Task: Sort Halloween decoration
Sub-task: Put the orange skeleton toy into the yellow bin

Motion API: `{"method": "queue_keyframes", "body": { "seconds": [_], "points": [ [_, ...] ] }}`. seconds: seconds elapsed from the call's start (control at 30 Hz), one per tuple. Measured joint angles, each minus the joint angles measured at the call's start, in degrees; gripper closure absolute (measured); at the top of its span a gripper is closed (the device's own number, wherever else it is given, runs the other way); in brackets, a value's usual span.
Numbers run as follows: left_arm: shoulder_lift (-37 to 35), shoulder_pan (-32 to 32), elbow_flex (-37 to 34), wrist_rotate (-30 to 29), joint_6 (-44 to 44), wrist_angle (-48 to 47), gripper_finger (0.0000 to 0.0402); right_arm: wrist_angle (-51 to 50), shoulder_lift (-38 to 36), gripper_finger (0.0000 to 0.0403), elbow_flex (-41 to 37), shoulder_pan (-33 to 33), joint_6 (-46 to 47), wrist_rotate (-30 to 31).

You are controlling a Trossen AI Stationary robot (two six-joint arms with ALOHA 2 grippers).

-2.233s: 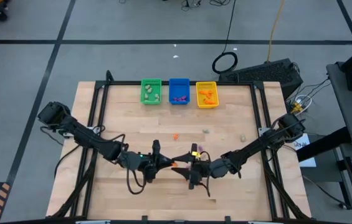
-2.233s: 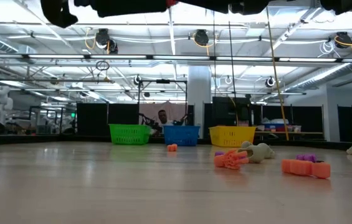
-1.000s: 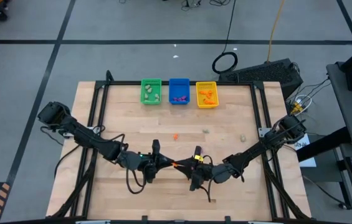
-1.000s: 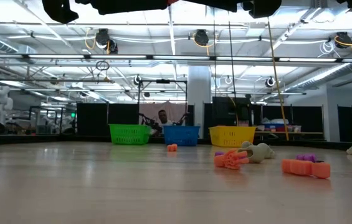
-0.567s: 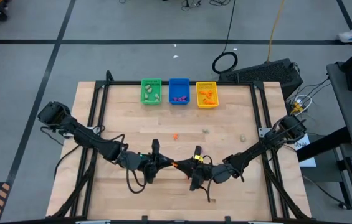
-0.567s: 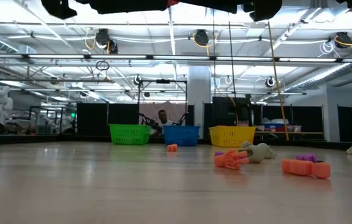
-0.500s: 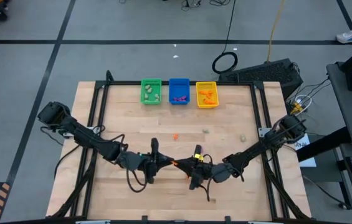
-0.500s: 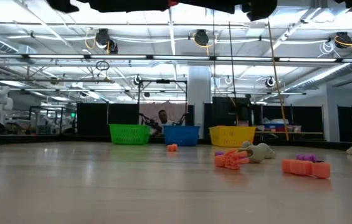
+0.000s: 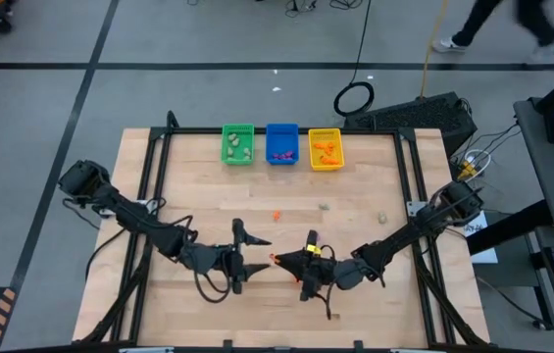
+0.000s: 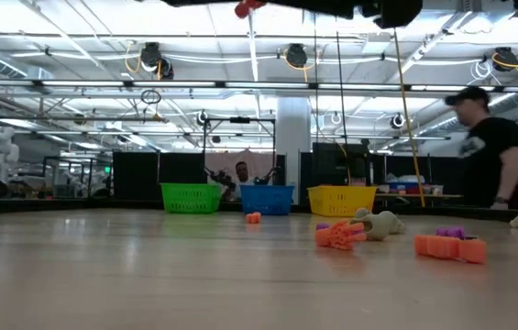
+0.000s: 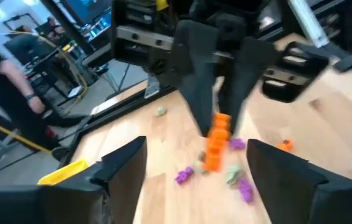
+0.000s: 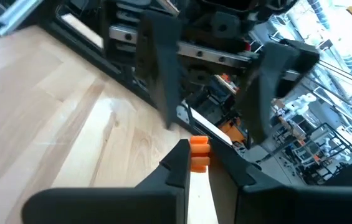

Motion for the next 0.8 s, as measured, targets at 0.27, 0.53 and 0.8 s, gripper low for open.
{"method": "queue_keyframes", "body": {
  "seconds": [0.27,0.53,0.8],
  "points": [
    [-0.03,-3.39,-0.27,-3.18,-0.45,-0.6,0.0114,-11.04,-9.54,0.0376,-0.02,4.98,4.92,1.62],
    [-0.01,-2.97,-3.02,-6.5,-10.18,-0.31,0.0114,-30.78,-20.9,0.0376,-2.71,8.28,20.65,1.49],
    [0.02,-1.72,-3.22,-6.48,-13.88,0.18,0.0114,-4.26,-25.34,0.0376,-18.29,5.63,18.02,-4.38]
  ]
}}
